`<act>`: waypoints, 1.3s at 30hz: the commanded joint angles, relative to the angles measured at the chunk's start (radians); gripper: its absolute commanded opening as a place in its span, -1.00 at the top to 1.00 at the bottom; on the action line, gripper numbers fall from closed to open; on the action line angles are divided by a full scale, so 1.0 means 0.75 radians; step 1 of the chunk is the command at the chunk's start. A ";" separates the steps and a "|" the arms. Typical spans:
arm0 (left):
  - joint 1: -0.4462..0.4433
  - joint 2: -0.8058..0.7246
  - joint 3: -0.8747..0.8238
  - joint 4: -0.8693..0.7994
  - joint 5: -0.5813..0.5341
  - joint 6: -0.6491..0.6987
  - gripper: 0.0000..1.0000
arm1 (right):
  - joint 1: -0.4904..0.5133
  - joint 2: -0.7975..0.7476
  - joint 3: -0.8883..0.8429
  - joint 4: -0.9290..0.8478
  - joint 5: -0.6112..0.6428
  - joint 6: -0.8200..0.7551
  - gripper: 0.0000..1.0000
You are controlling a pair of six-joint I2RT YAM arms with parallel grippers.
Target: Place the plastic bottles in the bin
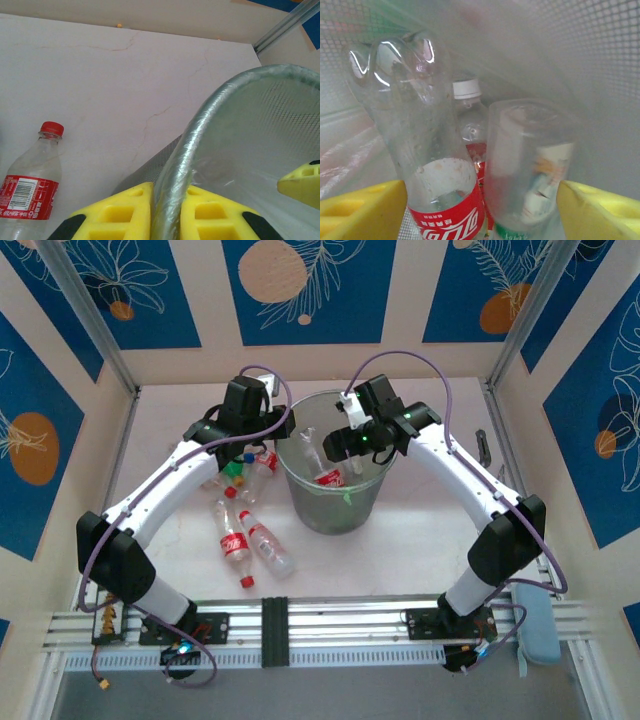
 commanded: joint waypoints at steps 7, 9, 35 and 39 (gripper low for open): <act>-0.029 0.020 0.009 0.006 -0.001 0.004 0.66 | 0.002 -0.152 0.173 -0.057 -0.032 0.028 -0.55; -0.030 0.030 0.019 0.010 0.005 -0.002 0.66 | -0.026 -0.196 0.195 -0.080 -0.032 0.049 -0.52; -0.095 0.234 0.257 0.024 0.017 0.020 0.28 | -0.586 -0.434 -0.212 -0.117 -0.361 0.231 0.19; -0.093 0.204 0.254 0.003 0.006 0.047 -0.04 | -0.586 -0.447 -0.233 -0.087 -0.341 0.250 0.28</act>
